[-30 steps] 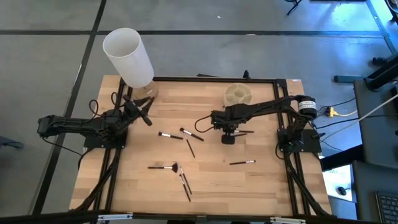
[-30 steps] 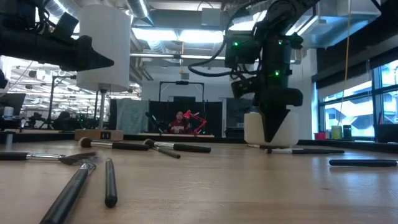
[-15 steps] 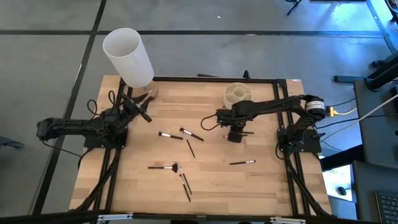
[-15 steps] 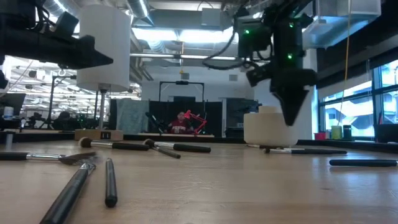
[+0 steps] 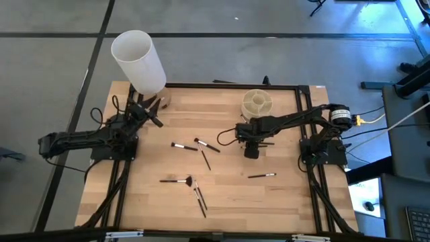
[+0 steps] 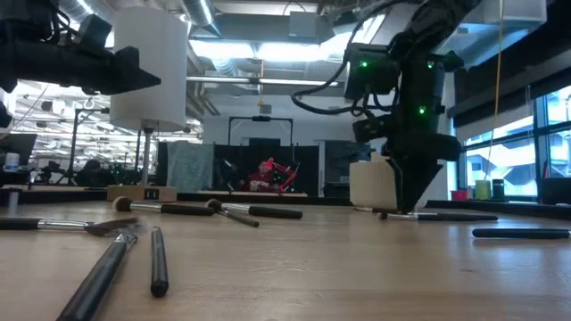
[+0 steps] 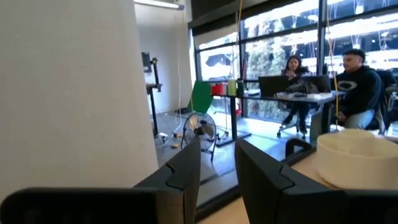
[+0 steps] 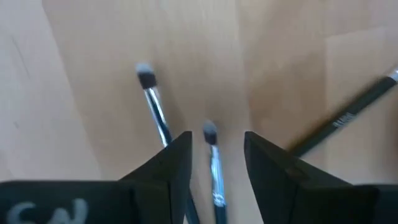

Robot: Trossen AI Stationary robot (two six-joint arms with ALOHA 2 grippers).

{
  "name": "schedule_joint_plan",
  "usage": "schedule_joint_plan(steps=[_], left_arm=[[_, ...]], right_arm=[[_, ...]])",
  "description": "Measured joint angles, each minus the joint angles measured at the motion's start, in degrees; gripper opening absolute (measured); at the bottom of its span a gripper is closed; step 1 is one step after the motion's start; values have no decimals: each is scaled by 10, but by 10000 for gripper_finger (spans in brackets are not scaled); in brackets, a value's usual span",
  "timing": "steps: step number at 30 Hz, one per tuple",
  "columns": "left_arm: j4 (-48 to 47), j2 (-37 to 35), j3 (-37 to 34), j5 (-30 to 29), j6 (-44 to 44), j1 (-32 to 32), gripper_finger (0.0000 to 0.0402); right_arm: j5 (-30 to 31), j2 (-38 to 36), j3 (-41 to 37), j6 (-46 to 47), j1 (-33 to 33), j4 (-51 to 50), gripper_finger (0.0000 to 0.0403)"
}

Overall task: Sort items
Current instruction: Put the foundation brush into the pen organizer

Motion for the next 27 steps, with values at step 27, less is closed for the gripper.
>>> schedule_joint_plan(steps=[27], left_arm=[[-16, 0, 0, 50, -24, 32, 95]], right_arm=[[77, -56, 60, 4, -4, 59, 7]])
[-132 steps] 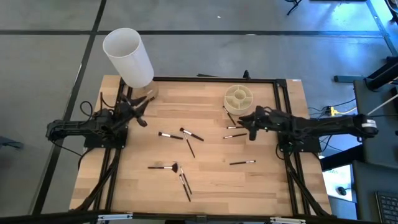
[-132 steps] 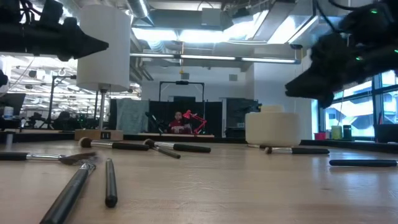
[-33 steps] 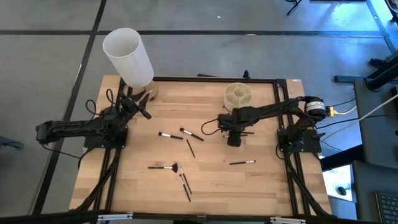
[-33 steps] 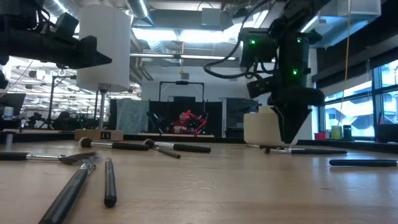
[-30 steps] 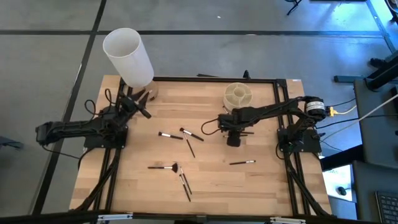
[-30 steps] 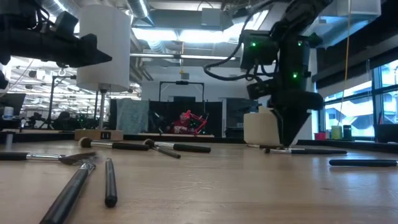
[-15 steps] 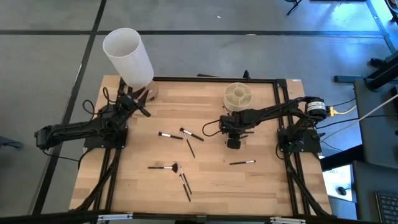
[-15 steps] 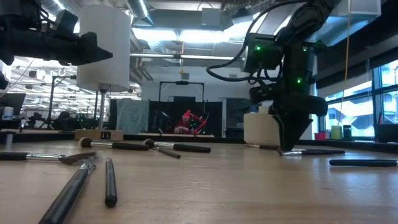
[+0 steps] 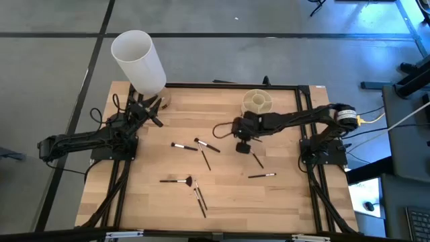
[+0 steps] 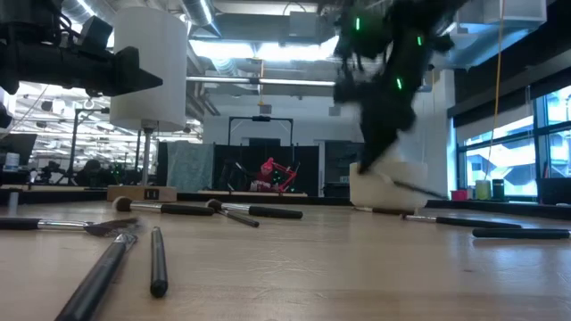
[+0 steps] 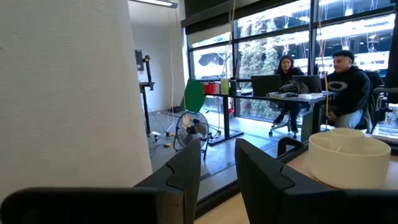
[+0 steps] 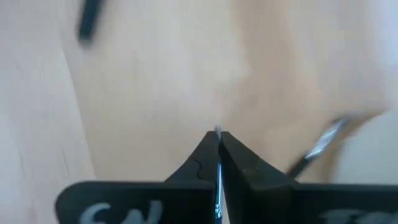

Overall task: Sort items
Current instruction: Put the foundation brush into the pen organizer

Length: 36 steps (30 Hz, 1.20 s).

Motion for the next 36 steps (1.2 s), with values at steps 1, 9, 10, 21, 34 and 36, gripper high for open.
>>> schedule_joint_plan(steps=[1, 9, 10, 21, 34, 36], left_arm=[[-2, 0, 0, 0, 0, 0, 95], [-13, 0, 0, 3, -6, 0, 95], [-15, 0, 0, 6, -10, -1, 95], [-24, 0, 0, 29, -15, -1, 95], [-24, 0, 0, 25, -30, -1, 95], [-24, 0, 0, 27, -29, -1, 95]], right_arm=[[16, -17, 11, -5, -2, 4, 6], [148, -170, -23, -21, -70, 213, 5], [154, -184, -44, -26, -81, 259, 5], [193, -225, -249, -29, -193, 519, 5], [121, -225, -242, 57, -239, 418, 135], [116, -225, -219, 55, -236, 379, 152]])
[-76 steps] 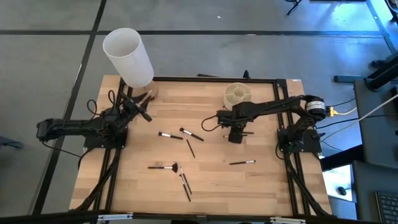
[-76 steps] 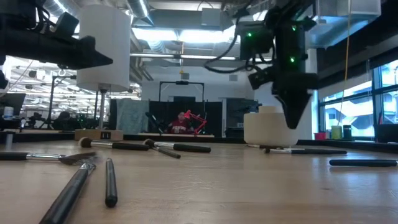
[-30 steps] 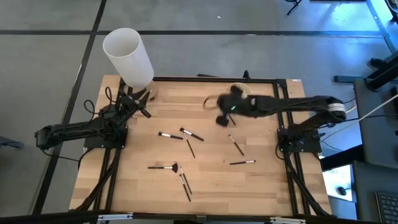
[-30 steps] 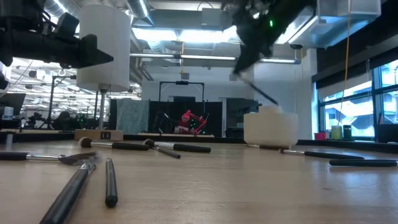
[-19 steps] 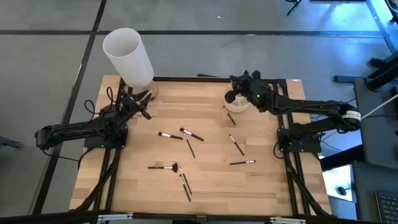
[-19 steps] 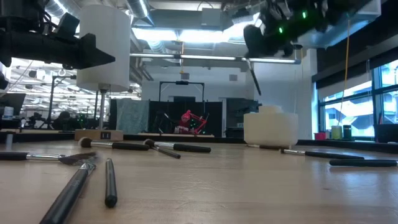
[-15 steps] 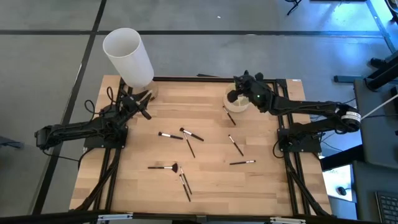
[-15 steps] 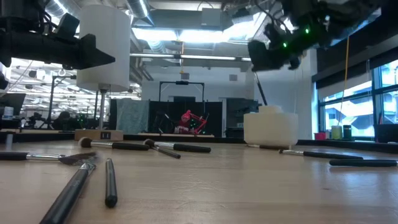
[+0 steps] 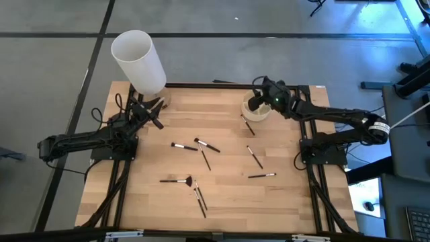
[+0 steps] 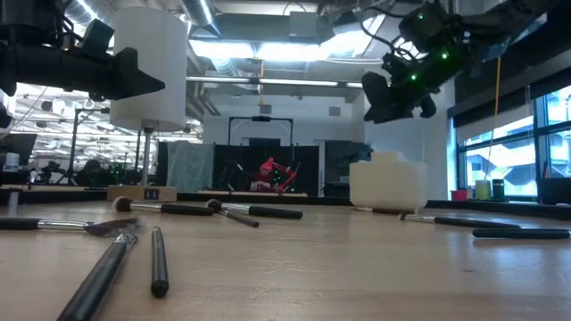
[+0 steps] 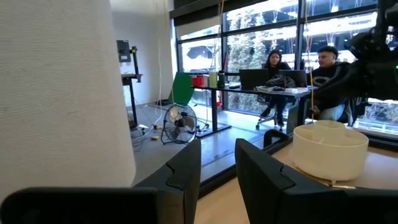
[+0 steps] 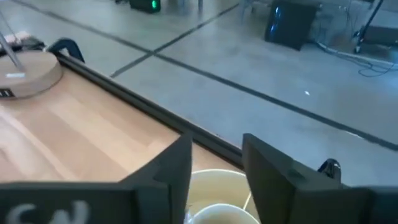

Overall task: Sort items
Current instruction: Put the foundation brush into the pen organizer

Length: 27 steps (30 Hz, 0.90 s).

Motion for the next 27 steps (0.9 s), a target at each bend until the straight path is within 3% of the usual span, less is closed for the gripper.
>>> schedule_joint_plan(steps=[4, 12, 23, 27], left_arm=[[0, 0, 0, 1, 0, 0, 95], [8, 0, 0, -2, 0, 0, 95], [13, 0, 0, -1, -1, 0, 95], [13, 0, 0, -1, 0, 0, 95]], right_arm=[[-45, 0, 61, -12, 22, -77, 157], [-149, 57, 159, 39, 77, -267, 124], [-147, 190, 170, 181, 202, -423, 104], [-87, 222, 170, 208, 209, -463, 104]])
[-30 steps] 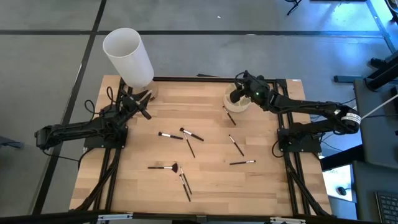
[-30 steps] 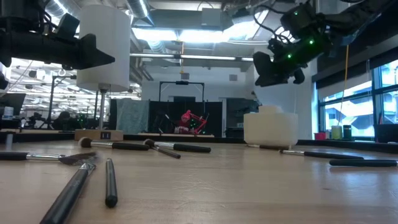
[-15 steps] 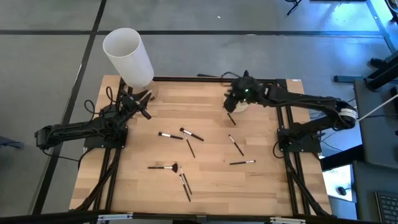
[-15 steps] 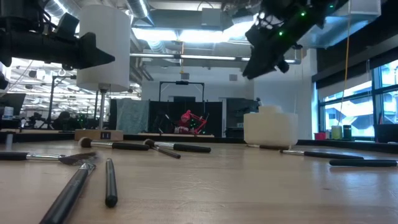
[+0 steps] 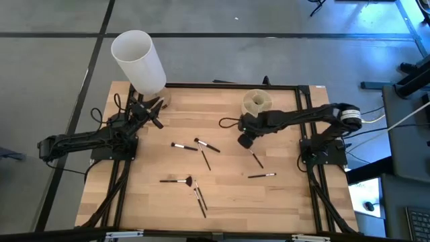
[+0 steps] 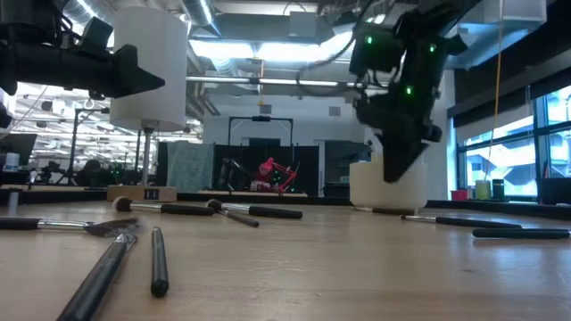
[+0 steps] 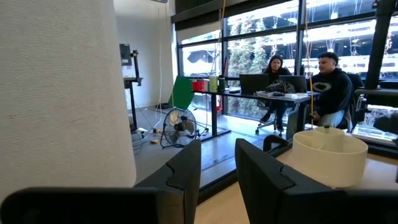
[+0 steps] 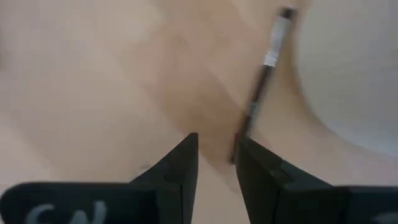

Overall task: Sort items
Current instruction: Put the foundation brush into the pen organizer

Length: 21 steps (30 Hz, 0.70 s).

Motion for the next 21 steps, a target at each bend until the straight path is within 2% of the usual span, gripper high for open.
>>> schedule_joint_plan(steps=[3, 10, 15, 21], left_arm=[[0, 0, 0, 0, 0, 0, 95], [0, 0, 0, 2, 0, 0, 95], [0, 0, 0, 2, 12, 0, 95], [0, 0, 0, 2, 15, 0, 95]], right_arm=[[27, 22, -1, 8, -5, 2, 104], [27, 79, -2, 8, -12, 24, 104], [50, 107, -1, 6, -16, 25, 104], [0, 115, 0, -18, -24, 26, 90]])
